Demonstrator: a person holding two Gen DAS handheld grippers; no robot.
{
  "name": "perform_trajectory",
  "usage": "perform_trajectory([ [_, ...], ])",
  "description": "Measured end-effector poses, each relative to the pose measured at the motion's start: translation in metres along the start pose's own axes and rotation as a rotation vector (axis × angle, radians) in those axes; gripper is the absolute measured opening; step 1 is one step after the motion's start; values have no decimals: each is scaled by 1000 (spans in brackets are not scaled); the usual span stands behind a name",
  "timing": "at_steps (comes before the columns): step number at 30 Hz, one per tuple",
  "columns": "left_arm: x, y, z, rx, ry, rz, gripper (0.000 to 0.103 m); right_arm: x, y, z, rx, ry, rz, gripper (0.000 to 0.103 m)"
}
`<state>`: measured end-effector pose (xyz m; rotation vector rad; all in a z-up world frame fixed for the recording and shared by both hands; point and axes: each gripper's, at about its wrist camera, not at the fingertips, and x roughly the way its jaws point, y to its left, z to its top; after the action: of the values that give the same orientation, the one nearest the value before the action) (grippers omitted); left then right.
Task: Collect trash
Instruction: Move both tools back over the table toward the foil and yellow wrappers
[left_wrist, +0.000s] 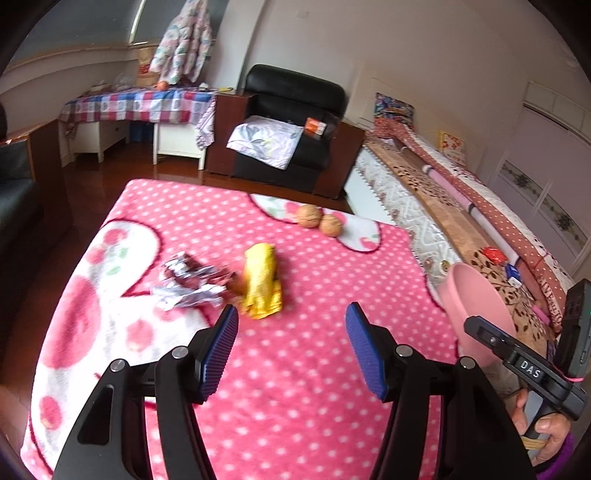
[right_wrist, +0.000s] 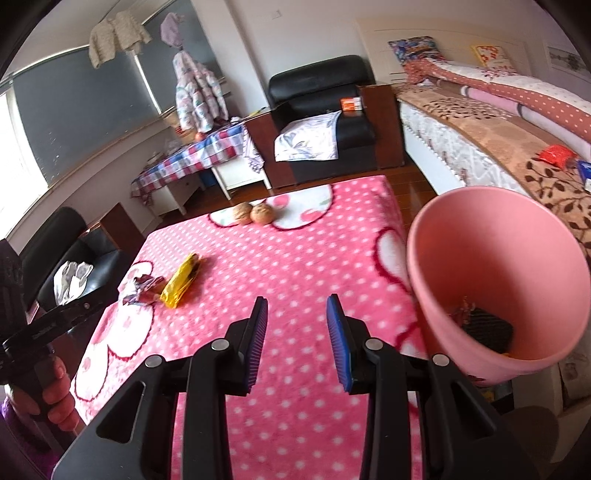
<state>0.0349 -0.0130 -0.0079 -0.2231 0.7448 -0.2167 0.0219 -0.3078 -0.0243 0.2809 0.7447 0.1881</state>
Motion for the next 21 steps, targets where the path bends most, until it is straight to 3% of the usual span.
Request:
perform_trajectory([
  [14,3,55,-3,-97,-1,85,60,32,35,-11,-71,86,49,34],
  [21,18,74,3,-234,25,56,60,39,41,-14,-82,107,49,34],
])
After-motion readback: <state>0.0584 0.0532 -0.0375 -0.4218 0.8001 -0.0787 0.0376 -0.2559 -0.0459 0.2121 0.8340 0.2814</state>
